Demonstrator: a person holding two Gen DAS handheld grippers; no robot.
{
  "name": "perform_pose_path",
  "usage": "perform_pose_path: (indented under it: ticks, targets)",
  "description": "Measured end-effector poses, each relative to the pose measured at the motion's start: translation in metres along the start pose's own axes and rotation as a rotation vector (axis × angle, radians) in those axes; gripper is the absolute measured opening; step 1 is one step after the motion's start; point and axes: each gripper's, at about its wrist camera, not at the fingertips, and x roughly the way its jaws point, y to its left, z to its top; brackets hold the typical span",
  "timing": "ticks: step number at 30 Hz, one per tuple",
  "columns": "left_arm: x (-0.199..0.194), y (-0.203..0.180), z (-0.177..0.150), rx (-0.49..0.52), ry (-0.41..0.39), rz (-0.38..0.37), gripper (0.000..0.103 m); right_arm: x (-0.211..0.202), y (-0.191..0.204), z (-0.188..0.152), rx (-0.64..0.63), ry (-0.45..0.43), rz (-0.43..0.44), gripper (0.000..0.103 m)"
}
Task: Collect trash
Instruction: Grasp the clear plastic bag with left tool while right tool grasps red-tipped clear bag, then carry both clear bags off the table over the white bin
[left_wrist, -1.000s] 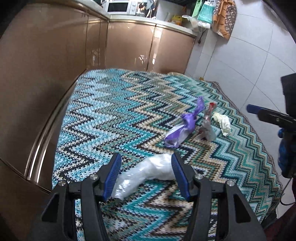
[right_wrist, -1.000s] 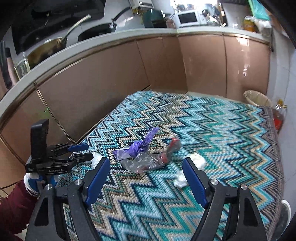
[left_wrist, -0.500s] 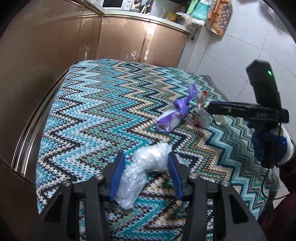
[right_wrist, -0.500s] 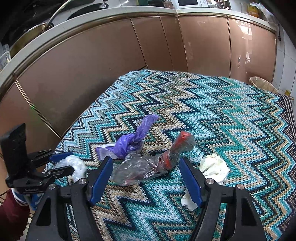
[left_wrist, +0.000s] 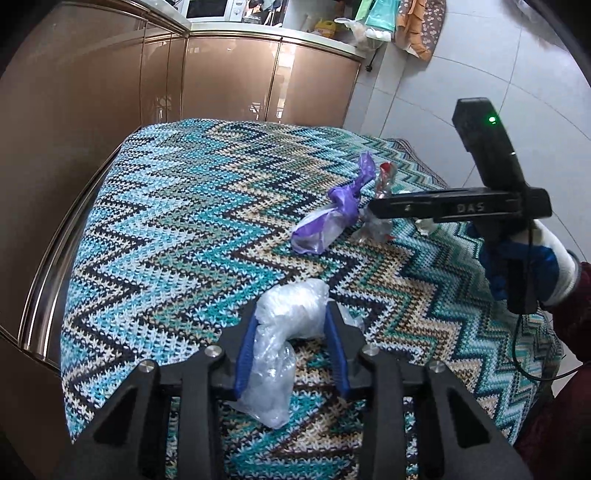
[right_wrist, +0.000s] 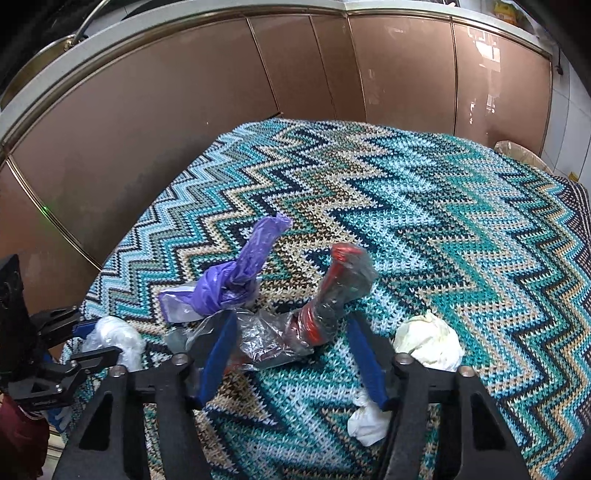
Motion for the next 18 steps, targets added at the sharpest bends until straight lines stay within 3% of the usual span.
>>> perform_pose_path:
  ticks: [6,14,18]
  targets:
    - [0.0,0.003,-0.001,-0.014,-0.002,-0.013,0.032,0.006,-0.002,0.0,0.001,-0.005,-0.01,0.03]
    - [-0.002,-0.013,0.0,0.045,-0.011,0.047,0.027,-0.016,0.007,-0.007,-0.035,-0.036,0.018,0.026]
    - [-0.009,-0.019,-0.002,0.027,-0.017,0.057,0.026,-0.04,0.017,-0.012,-0.06,-0.072,0.026,0.025]
